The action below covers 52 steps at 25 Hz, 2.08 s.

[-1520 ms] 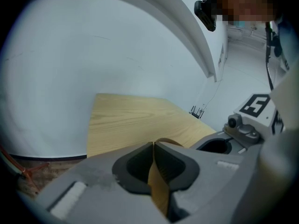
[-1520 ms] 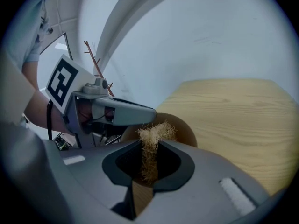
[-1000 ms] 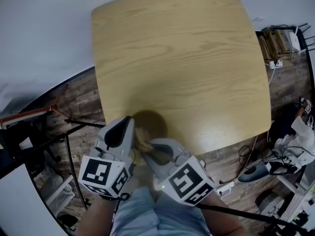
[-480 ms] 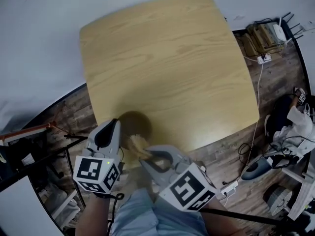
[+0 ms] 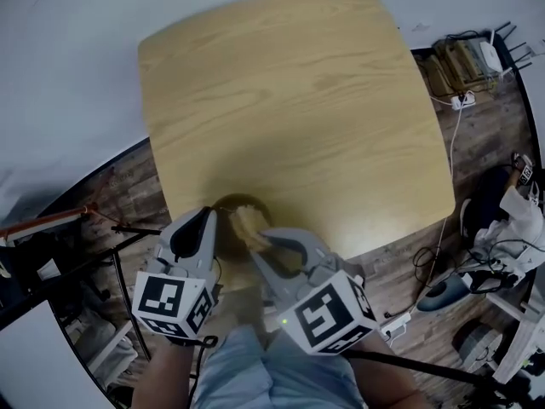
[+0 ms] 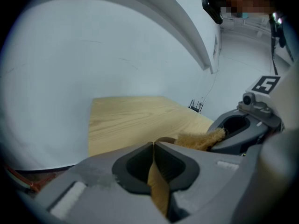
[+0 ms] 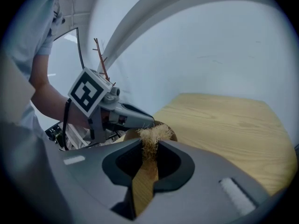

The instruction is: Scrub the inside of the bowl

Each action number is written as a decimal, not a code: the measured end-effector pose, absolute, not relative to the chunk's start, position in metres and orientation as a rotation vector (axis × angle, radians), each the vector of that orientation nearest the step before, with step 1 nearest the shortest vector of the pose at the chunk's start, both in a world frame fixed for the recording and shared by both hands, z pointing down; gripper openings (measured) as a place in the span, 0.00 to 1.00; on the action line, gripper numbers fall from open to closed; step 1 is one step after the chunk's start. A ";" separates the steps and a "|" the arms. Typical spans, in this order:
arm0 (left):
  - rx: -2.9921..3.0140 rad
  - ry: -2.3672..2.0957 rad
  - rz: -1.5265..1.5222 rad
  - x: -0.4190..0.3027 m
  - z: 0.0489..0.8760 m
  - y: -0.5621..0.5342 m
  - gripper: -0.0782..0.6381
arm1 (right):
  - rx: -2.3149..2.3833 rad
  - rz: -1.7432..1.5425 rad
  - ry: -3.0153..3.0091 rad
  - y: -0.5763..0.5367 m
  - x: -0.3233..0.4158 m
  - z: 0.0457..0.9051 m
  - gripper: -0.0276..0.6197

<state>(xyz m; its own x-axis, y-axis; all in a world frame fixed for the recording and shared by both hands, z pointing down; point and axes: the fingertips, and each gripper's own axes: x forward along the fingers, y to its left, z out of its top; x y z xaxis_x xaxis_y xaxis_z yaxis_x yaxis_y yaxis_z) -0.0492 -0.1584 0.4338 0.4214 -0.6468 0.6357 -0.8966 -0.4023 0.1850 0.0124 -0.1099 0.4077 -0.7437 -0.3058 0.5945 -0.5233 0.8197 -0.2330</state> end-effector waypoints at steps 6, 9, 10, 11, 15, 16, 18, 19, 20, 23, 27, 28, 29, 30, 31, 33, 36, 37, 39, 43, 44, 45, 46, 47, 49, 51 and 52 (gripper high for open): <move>2.202 -1.301 0.689 -0.048 0.433 -0.165 0.16 | 0.578 0.495 -2.389 -0.128 0.010 0.430 0.13; 2.226 -1.305 0.679 -0.046 0.427 -0.169 0.16 | 0.547 0.457 -2.347 -0.129 0.004 0.441 0.13; 2.238 -1.311 0.685 -0.046 0.426 -0.170 0.16 | 0.532 0.474 -2.339 -0.127 0.002 0.444 0.13; 2.245 -1.315 0.688 -0.046 0.425 -0.171 0.16 | 0.516 0.508 -2.336 -0.124 0.000 0.447 0.13; 2.207 -1.318 0.648 -0.055 0.431 -0.175 0.16 | 0.451 0.702 -2.359 -0.112 -0.006 0.446 0.13; 2.200 -1.321 0.640 -0.057 0.433 -0.176 0.16 | 0.437 0.741 -2.370 -0.108 -0.008 0.443 0.13; 2.197 -1.325 0.635 -0.059 0.435 -0.177 0.16 | 0.424 0.784 -2.389 -0.102 -0.010 0.438 0.13; 2.199 -1.326 0.638 -0.060 0.436 -0.178 0.16 | 0.422 0.795 -2.398 -0.100 -0.010 0.434 0.13; 2.202 -1.329 0.644 -0.060 0.437 -0.178 0.16 | 0.420 0.801 -2.408 -0.097 -0.011 0.429 0.13; 2.202 -1.340 0.655 -0.064 0.442 -0.179 0.16 | 0.420 0.806 -2.439 -0.090 -0.012 0.414 0.13; 2.191 -1.351 0.668 -0.069 0.447 -0.177 0.16 | 0.476 0.803 -2.475 -0.086 -0.009 0.395 0.13; 2.191 -1.357 0.674 -0.069 0.448 -0.176 0.16 | 0.501 0.800 -2.480 -0.086 -0.006 0.391 0.13; 2.194 -1.361 0.674 -0.069 0.447 -0.176 0.16 | 0.530 0.795 -2.481 -0.086 -0.003 0.388 0.13; 2.202 -1.361 0.668 -0.068 0.446 -0.175 0.16 | 0.565 0.787 -2.479 -0.086 0.000 0.386 0.13; 2.211 -1.360 0.657 -0.068 0.443 -0.174 0.16 | 0.603 0.775 -2.475 -0.087 0.004 0.384 0.13; 2.230 -1.361 0.634 -0.067 0.436 -0.173 0.17 | 0.681 0.751 -2.468 -0.090 0.012 0.380 0.13; 2.256 -1.377 0.608 -0.069 0.422 -0.170 0.17 | 0.798 0.725 -2.471 -0.095 0.023 0.369 0.14; 2.264 -1.390 0.595 -0.070 0.416 -0.169 0.17 | 0.836 0.714 -2.477 -0.097 0.027 0.364 0.14; 2.279 -1.428 0.558 -0.076 0.398 -0.166 0.17 | 0.911 0.663 -2.498 -0.103 0.032 0.351 0.14; 2.314 -1.551 0.502 -0.090 0.347 -0.164 0.17 | 1.080 0.508 -2.549 -0.123 0.038 0.311 0.14; 2.328 -1.583 0.482 -0.093 0.330 -0.163 0.17 | 1.116 0.466 -2.566 -0.127 0.038 0.299 0.14; 2.347 -1.609 0.450 -0.095 0.312 -0.160 0.16 | 1.149 0.426 -2.584 -0.131 0.038 0.285 0.14; 2.370 -1.630 0.407 -0.096 0.293 -0.158 0.14 | 1.177 0.385 -2.602 -0.133 0.037 0.272 0.14; 2.396 -1.646 0.360 -0.096 0.275 -0.156 0.14 | 1.202 0.343 -2.620 -0.136 0.036 0.258 0.14; 2.443 -1.687 0.264 -0.096 0.239 -0.154 0.14 | 1.241 0.260 -2.652 -0.142 0.032 0.234 0.14; 2.473 -1.761 0.176 -0.101 0.205 -0.154 0.14 | 1.262 0.175 -2.677 -0.148 0.025 0.214 0.14; 2.481 -1.804 0.139 -0.105 0.191 -0.154 0.14 | 1.264 0.131 -2.686 -0.149 0.021 0.206 0.14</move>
